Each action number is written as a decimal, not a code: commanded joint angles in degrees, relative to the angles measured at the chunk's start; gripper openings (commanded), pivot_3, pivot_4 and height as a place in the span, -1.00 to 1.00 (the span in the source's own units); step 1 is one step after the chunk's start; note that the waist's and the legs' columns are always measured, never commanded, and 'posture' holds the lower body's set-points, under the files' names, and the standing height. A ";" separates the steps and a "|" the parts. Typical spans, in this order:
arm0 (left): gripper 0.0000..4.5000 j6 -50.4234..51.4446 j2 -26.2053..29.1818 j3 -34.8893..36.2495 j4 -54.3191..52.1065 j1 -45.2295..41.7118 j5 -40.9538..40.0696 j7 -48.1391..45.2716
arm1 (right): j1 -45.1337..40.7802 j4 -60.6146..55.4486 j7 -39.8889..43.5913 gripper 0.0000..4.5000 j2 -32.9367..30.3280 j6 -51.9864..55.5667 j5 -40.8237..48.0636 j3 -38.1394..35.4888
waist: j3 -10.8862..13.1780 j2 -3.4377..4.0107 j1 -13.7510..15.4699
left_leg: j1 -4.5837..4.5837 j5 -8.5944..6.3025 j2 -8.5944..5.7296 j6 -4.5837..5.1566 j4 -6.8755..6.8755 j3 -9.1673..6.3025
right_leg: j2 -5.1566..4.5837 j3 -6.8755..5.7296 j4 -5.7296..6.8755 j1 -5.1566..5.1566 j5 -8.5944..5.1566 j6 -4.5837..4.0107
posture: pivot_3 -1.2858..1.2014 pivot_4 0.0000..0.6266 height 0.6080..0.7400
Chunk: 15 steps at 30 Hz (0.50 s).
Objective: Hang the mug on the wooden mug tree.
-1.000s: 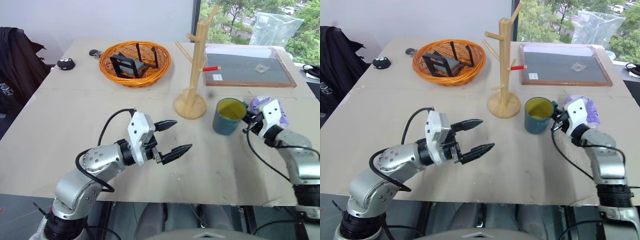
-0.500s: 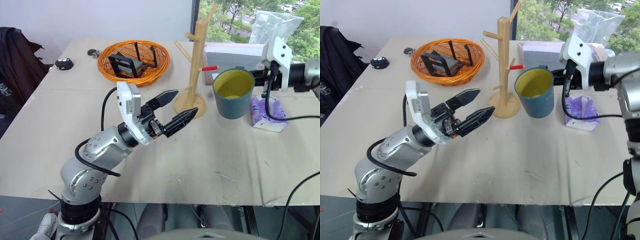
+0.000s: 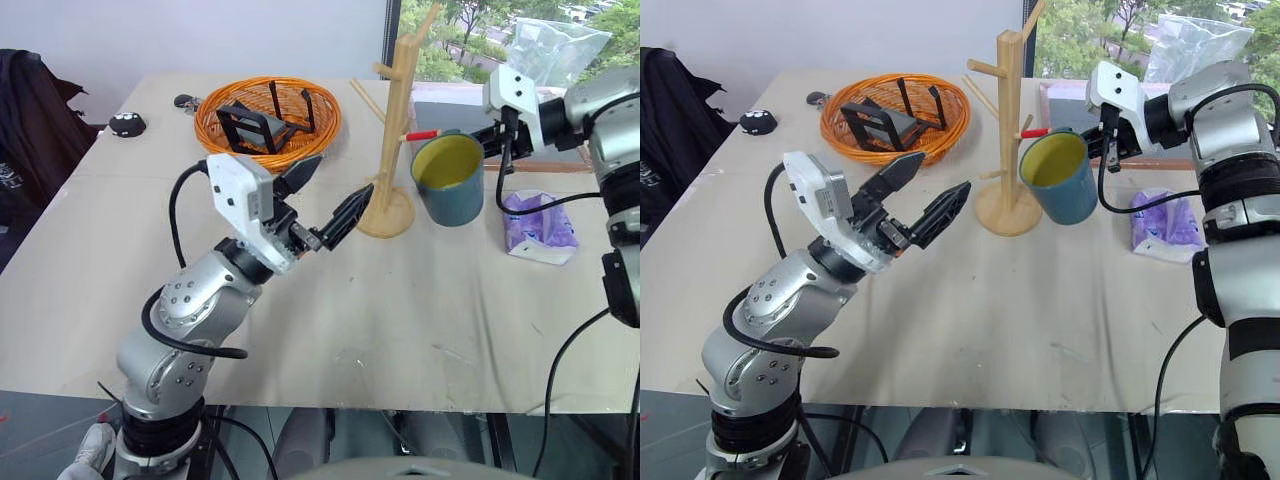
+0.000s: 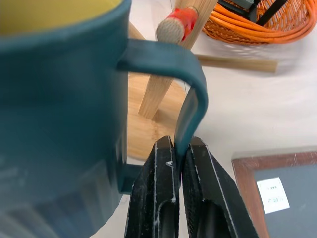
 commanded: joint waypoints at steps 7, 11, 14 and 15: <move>1.00 -1.56 0.30 0.74 -4.23 2.84 1.85 0.76 | -6.69 5.57 3.91 -0.97 1.87 -5.90 -1.24 -2.48 | 0.00 0.01 0.23 | -0.08 0.00 -0.02 0.00 0.04 -0.03 | -0.04 -0.04 0.05 -0.08 0.00 0.00 | 0.03 -0.52 0.95; 1.00 -1.77 0.19 0.64 -4.25 3.50 1.81 0.43 | -7.26 4.62 3.00 -0.97 1.96 -5.68 -3.08 -1.53 | 0.00 0.01 0.05 | -0.16 0.00 -0.06 0.00 0.00 0.03 | -0.11 -0.02 0.08 -0.20 0.01 0.00 | 0.03 -0.52 0.95; 1.00 -2.02 0.04 0.48 -3.89 3.46 1.88 0.21 | -7.19 4.09 2.21 -0.97 2.25 -4.62 -4.42 -1.11 | 0.01 0.01 0.07 | -0.16 0.00 -0.05 0.00 -0.01 0.03 | -0.11 -0.02 0.08 -0.23 0.01 0.00 | 0.03 -0.52 0.95; 1.00 -2.11 0.03 0.47 -3.75 3.41 1.88 0.11 | -7.08 3.72 2.13 -0.97 2.41 -4.22 -4.63 -1.20 | 0.01 0.01 0.07 | -0.16 0.00 -0.06 -0.01 -0.01 0.04 | -0.11 -0.02 0.08 -0.23 0.00 0.00 | 0.03 -0.52 0.95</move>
